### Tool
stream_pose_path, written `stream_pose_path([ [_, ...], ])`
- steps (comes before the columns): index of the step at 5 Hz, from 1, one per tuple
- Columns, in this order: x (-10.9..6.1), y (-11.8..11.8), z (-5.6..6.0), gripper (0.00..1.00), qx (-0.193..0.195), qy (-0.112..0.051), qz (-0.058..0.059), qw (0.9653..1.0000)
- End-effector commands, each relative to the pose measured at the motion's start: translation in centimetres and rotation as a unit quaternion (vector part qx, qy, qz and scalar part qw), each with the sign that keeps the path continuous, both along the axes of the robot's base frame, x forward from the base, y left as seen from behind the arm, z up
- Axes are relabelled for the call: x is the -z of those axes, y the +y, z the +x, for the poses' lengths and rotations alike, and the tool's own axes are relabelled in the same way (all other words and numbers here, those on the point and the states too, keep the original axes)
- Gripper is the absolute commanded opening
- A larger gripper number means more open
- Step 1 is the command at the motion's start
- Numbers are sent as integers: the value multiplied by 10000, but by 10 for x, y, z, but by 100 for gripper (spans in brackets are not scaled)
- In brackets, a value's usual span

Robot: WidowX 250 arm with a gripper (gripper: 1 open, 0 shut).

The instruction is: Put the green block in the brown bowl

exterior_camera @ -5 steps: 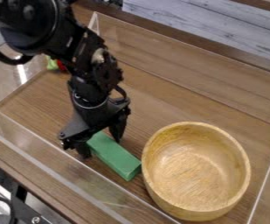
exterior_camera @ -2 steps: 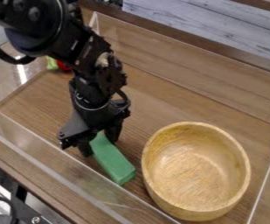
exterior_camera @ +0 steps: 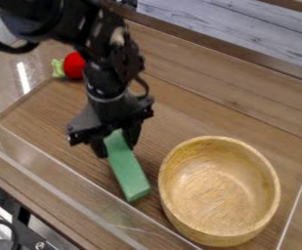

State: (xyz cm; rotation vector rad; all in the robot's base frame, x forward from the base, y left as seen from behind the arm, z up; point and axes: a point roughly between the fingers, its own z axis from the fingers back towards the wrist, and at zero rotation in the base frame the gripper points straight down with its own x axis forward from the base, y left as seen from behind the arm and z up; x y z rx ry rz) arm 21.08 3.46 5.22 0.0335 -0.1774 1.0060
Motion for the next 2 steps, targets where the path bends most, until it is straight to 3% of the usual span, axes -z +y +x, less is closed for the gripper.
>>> stream_pose_path([
  [1,-31,1,19,0,417,-289,-41,9987],
  [2,-48,-1,31,0,933,-343,-36,9950],
])
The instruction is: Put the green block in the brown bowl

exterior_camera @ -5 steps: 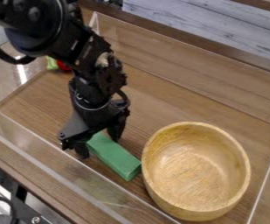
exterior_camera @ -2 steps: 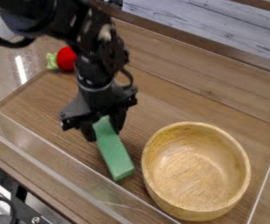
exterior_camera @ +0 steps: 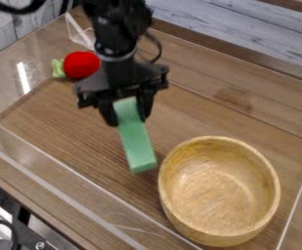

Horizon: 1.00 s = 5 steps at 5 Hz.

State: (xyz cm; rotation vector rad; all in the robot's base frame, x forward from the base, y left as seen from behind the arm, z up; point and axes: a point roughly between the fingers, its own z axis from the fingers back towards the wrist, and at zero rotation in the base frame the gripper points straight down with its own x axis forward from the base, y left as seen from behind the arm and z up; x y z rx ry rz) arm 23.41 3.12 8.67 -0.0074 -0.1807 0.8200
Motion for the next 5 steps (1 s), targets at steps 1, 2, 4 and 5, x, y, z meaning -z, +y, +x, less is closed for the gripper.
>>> stream_pose_path([
  [1,-28,-1,23,0,560,-371,15,9977],
  [2,-38,-9,42,0,1140,-462,-40,9924],
  [4,-42,-21,69,0,1773,-556,15,9826],
  [5,-41,-28,79,0,2057,-575,48,9769],
])
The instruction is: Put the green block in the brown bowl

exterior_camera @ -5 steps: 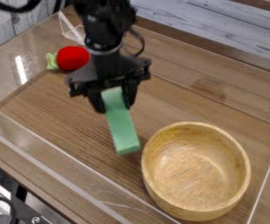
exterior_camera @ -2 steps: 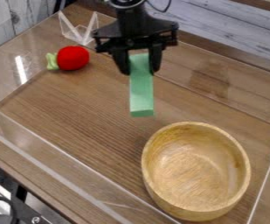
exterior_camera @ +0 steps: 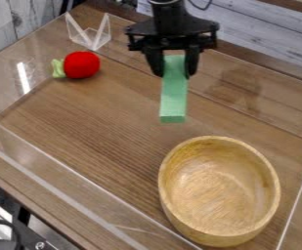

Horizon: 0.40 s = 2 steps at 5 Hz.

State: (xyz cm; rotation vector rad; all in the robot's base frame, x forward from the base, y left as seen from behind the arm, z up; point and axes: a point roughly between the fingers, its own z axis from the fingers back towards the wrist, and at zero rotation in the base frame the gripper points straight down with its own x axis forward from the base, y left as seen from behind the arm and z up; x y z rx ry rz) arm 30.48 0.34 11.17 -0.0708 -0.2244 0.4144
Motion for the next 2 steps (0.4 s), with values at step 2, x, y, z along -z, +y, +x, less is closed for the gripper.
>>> stream_pose_path([
  [2,-11,-14,22,0,780,-319,106,9964],
])
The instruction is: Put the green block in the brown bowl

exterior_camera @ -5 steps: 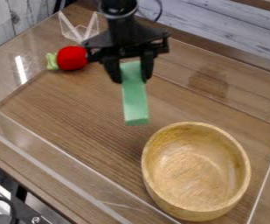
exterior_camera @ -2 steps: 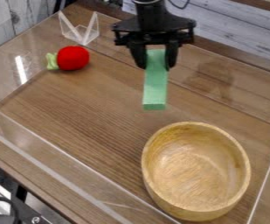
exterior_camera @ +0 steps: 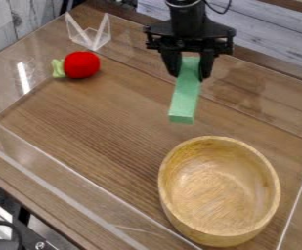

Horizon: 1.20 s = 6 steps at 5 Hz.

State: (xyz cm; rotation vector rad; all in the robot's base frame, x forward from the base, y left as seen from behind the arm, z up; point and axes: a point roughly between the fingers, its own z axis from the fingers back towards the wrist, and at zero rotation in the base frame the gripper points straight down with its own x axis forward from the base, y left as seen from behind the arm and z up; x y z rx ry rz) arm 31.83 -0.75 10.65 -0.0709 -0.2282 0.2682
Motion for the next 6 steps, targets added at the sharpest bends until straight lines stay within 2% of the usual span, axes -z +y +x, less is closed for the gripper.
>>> stream_pose_path([
  [1,-14,-2,12,0,232,-272,50,9993],
  [3,-9,4,19,0,404,-265,137,9987],
  [6,-4,16,26,0,436,-253,213,9985],
])
